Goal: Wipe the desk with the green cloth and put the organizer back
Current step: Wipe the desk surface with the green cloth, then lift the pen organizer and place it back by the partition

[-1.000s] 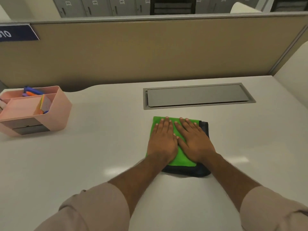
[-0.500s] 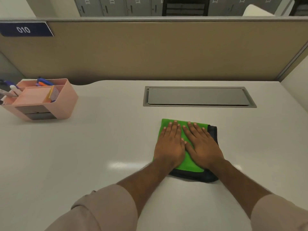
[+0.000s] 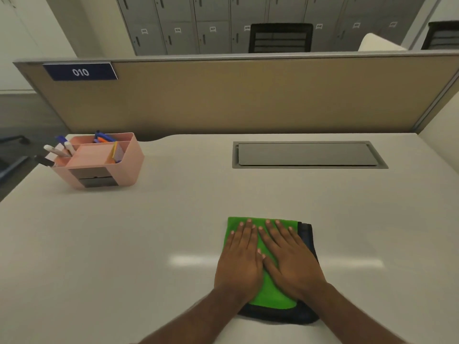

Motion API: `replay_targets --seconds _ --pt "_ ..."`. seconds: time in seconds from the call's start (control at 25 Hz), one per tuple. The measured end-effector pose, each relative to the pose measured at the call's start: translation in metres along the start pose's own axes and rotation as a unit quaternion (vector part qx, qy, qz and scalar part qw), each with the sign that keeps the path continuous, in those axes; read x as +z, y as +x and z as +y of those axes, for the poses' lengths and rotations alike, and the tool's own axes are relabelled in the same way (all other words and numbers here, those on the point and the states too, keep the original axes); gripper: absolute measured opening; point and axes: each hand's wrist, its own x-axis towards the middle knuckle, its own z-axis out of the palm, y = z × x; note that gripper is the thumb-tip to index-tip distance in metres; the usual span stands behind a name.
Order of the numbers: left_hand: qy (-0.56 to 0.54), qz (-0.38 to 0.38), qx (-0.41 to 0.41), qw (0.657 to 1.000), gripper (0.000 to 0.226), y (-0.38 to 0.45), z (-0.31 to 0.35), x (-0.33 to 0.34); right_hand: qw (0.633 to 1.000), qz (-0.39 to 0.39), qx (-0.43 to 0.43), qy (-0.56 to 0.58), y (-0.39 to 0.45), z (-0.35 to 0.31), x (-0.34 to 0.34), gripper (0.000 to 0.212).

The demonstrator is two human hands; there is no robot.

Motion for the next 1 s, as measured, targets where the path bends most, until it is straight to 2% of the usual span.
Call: replay_targets --seconds 0.2,0.44,0.6,0.68,0.8,0.88,1.0 --pt "0.006 -0.002 -0.023 1.000 0.054 -0.028 -0.040 -0.018 0.999 -0.007 -0.033 0.013 0.010 -0.044 0.009 0.060" --pt "-0.018 -0.040 -0.002 0.999 0.055 -0.020 -0.064 -0.029 0.999 -0.009 -0.040 0.026 0.026 -0.052 0.012 0.066" --pt "-0.067 -0.020 0.037 0.997 0.065 -0.021 -0.093 -0.050 0.995 0.008 0.003 0.098 0.035 -0.063 0.008 0.077" --pt "-0.083 -0.002 0.003 0.997 0.068 -0.022 -0.120 -0.066 0.984 0.045 0.037 0.171 0.053 -0.085 0.000 0.073" --pt "-0.122 0.043 -0.097 0.987 0.062 -0.016 -0.174 -0.092 0.956 0.071 0.073 0.277 0.093 -0.131 -0.012 0.062" --pt "-0.133 0.056 -0.156 0.977 0.060 -0.010 -0.208 -0.109 0.931 0.059 0.098 0.346 0.118 -0.158 -0.013 0.061" --pt "-0.138 0.035 -0.203 0.969 0.058 0.001 -0.254 -0.126 0.899 0.030 0.125 0.419 0.158 -0.195 -0.008 0.060"
